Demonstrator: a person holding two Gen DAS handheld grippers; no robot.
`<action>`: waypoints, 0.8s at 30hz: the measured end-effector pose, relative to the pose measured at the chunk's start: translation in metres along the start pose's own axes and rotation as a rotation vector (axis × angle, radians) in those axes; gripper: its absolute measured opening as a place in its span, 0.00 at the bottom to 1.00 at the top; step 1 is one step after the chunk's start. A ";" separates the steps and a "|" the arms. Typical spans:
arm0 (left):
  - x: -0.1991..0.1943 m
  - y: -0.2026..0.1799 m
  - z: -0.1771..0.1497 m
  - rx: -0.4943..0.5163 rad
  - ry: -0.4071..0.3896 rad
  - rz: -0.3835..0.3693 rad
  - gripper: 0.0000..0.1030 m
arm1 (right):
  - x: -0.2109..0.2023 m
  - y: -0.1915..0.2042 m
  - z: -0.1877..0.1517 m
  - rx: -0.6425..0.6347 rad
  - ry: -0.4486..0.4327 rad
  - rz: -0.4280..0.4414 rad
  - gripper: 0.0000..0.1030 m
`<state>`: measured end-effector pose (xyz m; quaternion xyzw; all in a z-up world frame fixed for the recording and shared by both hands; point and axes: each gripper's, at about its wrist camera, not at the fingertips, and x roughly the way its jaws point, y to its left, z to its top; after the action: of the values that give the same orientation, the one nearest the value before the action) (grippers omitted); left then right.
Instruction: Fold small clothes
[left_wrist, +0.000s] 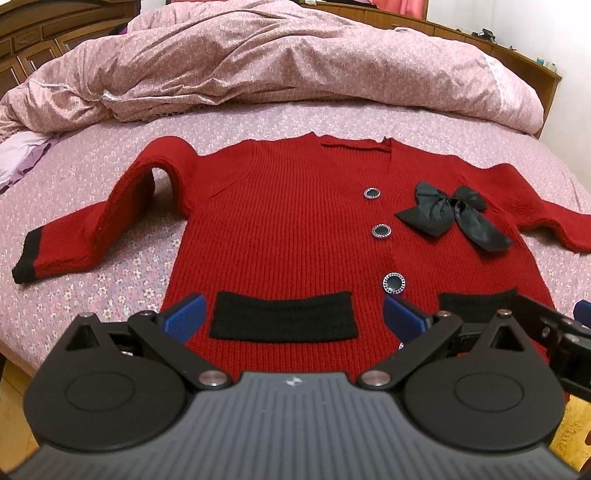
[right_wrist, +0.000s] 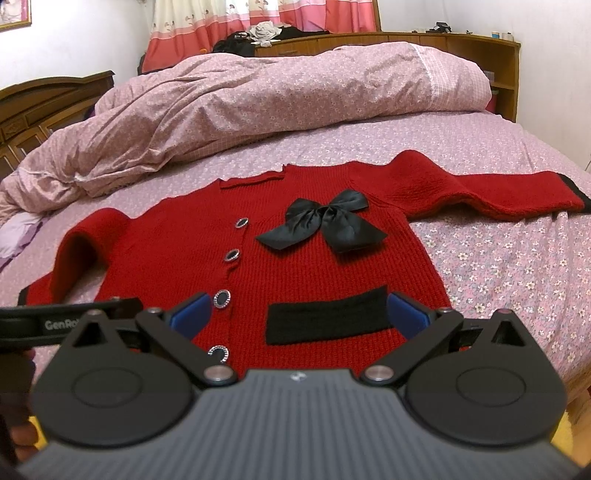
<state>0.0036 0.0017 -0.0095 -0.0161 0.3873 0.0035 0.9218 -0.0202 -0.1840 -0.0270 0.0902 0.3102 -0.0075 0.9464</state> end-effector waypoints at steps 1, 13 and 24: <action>0.000 0.000 0.000 0.000 -0.003 -0.001 1.00 | 0.000 0.000 0.000 0.001 0.000 0.000 1.00; 0.002 0.001 -0.003 0.012 -0.036 0.010 1.00 | -0.001 0.001 -0.001 0.002 0.001 0.002 1.00; 0.004 0.001 -0.005 0.015 -0.025 0.008 1.00 | -0.001 0.003 -0.002 0.003 0.002 0.010 1.00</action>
<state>0.0033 0.0028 -0.0158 -0.0074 0.3756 0.0045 0.9267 -0.0220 -0.1806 -0.0271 0.0931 0.3109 -0.0033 0.9459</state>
